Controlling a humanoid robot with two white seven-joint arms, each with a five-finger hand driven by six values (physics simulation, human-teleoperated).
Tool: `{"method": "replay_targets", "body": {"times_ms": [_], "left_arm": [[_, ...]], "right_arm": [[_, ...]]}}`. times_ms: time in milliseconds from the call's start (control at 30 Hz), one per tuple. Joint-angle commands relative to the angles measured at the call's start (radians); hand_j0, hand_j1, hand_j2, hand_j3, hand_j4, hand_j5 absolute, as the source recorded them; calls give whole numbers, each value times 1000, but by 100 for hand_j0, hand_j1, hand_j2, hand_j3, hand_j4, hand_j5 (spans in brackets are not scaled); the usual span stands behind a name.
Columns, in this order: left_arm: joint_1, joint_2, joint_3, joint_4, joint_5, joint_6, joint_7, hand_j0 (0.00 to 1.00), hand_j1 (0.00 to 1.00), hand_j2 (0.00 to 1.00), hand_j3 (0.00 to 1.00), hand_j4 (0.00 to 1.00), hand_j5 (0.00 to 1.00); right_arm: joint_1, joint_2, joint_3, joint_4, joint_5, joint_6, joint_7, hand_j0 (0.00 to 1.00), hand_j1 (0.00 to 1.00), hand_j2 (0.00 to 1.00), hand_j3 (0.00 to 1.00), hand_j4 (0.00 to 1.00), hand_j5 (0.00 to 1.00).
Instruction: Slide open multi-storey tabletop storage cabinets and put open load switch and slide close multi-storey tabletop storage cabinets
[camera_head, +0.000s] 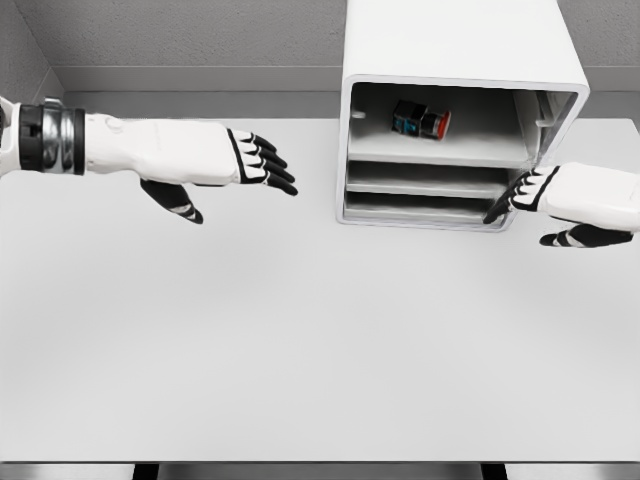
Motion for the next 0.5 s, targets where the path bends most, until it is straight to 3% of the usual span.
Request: {"method": "replay_targets", "body": {"times_ms": [0, 100, 133, 167, 467], "left_arm": [[1, -4, -1, -2, 5, 3, 0, 100, 100, 100, 100, 100, 100], [0, -3, 0, -2, 5, 3, 0, 100, 100, 100, 100, 100, 100], [1, -3, 0, 0, 5, 3, 0, 100, 100, 100, 100, 100, 100], [0, -3, 0, 0, 5, 3, 0, 100, 100, 100, 100, 100, 100], [3, 4, -1, 1, 2, 3, 0, 100, 100, 100, 100, 100, 100]], "right_arm": [[-2, -13, -13, -6, 2, 3, -1, 77, 77, 77, 77, 77, 77], [-9, 2, -4, 22, 17, 3, -1, 77, 77, 77, 77, 77, 77], [-8, -1, 7, 21, 19, 3, -1, 85, 85, 85, 85, 85, 85], [0, -1, 19, 21, 25, 3, -1, 100, 100, 100, 100, 100, 100], [2, 1, 29, 21, 25, 3, -1, 100, 100, 100, 100, 100, 100]]}}
